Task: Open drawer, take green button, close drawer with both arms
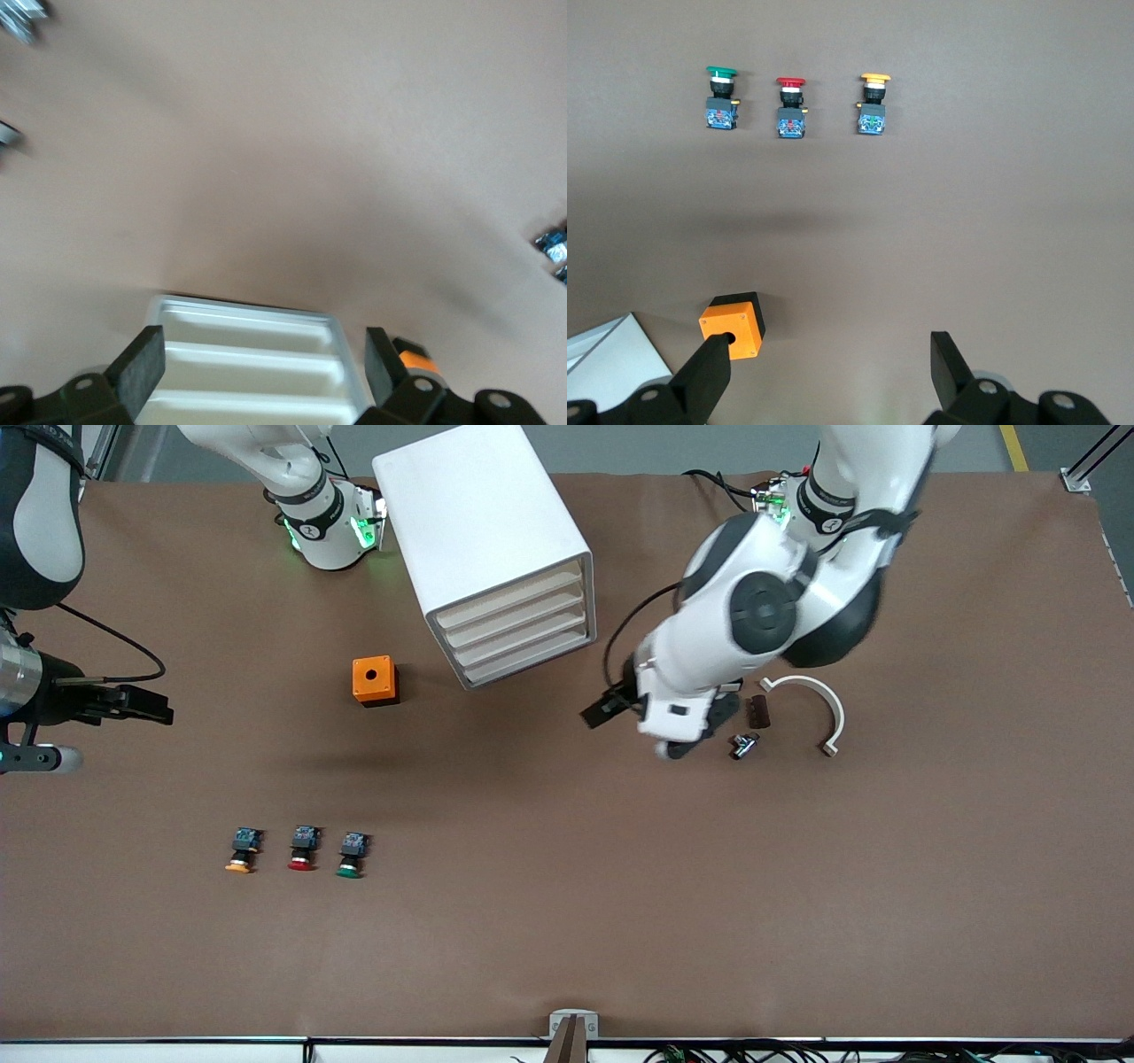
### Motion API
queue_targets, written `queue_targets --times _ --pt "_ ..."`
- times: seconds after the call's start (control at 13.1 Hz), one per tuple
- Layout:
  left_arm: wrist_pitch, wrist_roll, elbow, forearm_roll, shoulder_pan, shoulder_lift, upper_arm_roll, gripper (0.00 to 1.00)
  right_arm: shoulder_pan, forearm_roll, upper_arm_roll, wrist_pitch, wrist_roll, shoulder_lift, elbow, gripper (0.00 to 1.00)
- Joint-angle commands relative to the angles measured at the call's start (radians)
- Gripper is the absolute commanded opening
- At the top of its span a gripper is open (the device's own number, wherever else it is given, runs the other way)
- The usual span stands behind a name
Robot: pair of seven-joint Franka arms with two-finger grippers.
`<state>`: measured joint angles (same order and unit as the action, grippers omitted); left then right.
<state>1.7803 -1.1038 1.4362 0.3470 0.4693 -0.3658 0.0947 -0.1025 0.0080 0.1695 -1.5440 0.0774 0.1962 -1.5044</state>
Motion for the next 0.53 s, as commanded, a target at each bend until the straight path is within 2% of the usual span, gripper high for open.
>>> queue_targets --times 0.0,0.31,0.46 --pt "-0.131 0.151 0.03 -0.017 -0.133 0.106 0.007 0.99 0.02 -0.019 -0.013 -0.002 0.025 -0.02 -0.016 1.0" --pt "-0.336 0.443 0.033 -0.16 -0.296 0.186 0.007 0.99 0.027 -0.017 -0.012 0.05 0.018 -0.02 -0.008 1.0" --pt "-0.398 0.62 0.039 -0.271 -0.345 0.215 0.008 0.99 0.04 -0.019 -0.016 0.044 0.015 -0.02 -0.005 1.0"
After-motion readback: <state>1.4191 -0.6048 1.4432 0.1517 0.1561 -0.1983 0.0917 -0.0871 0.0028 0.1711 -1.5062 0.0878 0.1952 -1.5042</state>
